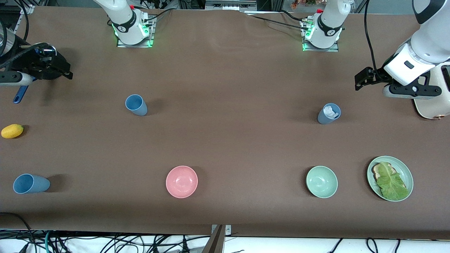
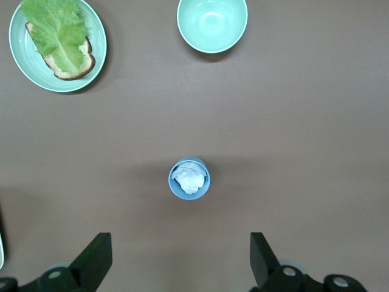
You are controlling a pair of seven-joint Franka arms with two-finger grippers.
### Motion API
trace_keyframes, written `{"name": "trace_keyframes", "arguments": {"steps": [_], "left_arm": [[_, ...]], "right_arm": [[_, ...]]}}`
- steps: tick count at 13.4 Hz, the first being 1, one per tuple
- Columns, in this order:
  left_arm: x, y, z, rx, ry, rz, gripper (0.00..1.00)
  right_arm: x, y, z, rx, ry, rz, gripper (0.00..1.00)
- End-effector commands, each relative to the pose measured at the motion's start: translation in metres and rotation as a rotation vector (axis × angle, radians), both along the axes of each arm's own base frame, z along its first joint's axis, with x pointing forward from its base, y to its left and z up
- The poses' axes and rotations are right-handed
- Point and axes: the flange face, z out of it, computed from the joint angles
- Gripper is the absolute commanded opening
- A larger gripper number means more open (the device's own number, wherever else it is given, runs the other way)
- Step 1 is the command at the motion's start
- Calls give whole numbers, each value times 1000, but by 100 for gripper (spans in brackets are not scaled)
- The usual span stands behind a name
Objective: Stack blue cups with both arms
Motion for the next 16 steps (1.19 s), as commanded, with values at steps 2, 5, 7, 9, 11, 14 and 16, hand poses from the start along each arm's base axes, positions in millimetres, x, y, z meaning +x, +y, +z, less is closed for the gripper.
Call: {"name": "trace_keyframes", "arguments": {"steps": [2,5,7,9,11,14,16], "left_arm": [[-4,1,8,-1,0,3,100],[-4,1,8,1,0,2,100],[-4,1,9,0,-1,4,100],[3,2,9,-1,-3,8,100],[5,0,9,1,17,7,100],[9,4,4,-17,30,29,100],[9,1,4,-15,31,22,100]], "right_arm": [[-6,-2,11,-3,-10,-32,100],[-5,-3,9,0,-7,-26,100],[-6,-1,8,-2,0,-23,100],[-6,0,8,-5,2,-20,100],[-6,0,7,-5,3,-20,100],[-8,0,9,-5,3,-20,100],[-8,0,9,-5,5,-20,100]]}}
